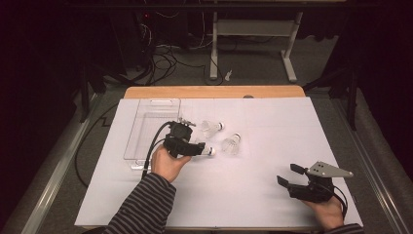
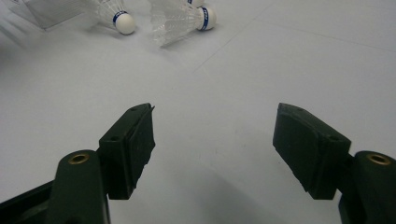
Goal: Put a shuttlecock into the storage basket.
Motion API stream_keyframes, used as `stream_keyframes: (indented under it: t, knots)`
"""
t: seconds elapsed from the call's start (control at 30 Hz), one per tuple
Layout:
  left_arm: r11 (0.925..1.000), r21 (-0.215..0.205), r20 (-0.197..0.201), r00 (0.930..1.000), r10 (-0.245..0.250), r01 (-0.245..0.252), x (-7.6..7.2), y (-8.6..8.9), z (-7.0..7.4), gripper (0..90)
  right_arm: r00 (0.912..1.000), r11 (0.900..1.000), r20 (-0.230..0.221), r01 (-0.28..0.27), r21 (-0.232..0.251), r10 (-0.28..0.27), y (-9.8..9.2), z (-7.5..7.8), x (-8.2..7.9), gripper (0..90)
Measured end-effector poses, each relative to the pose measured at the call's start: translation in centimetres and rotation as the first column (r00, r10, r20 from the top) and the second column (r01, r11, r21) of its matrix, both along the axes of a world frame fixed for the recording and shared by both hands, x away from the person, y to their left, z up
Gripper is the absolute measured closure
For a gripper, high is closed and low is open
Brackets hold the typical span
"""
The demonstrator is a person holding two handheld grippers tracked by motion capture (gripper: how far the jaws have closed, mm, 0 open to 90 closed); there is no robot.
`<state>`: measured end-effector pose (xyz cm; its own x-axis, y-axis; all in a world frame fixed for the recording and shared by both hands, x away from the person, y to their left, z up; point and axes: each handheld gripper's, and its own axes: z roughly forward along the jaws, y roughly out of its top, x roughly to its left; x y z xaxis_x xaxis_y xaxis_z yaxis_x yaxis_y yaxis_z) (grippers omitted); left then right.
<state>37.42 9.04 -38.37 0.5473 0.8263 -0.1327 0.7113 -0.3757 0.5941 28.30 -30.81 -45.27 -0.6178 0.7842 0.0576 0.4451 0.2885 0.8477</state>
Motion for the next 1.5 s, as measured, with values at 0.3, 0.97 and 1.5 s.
stream_keyframes:
  t: [0.3, 0.97, 1.5]
  knots:
    - [0.9987, 0.051, -0.059, 0.9983, 0.003, 0.0, 0.8, -0.1, -0.2, 42.0, 1.0, 1.0, -0.001, -0.001, -0.001, 0.001, 0.0, 0.0, 0.0, 29.8]
    - [0.9982, 0.06, -0.157, 0.9877, 0.003, 0.007, 2.2, -0.3, -0.9, 50.4, 1.0, 1.0, -0.002, -0.003, -0.002, 0.003, 0.0, 0.0, 0.0, 29.8]
    - [0.9986, 0.047, -0.206, 0.9784, -0.013, 0.023, 2.8, -0.7, -1.6, 58.0, 1.0, 1.0, -0.002, -0.004, -0.003, 0.004, 0.0, 0.0, 0.0, 29.8]
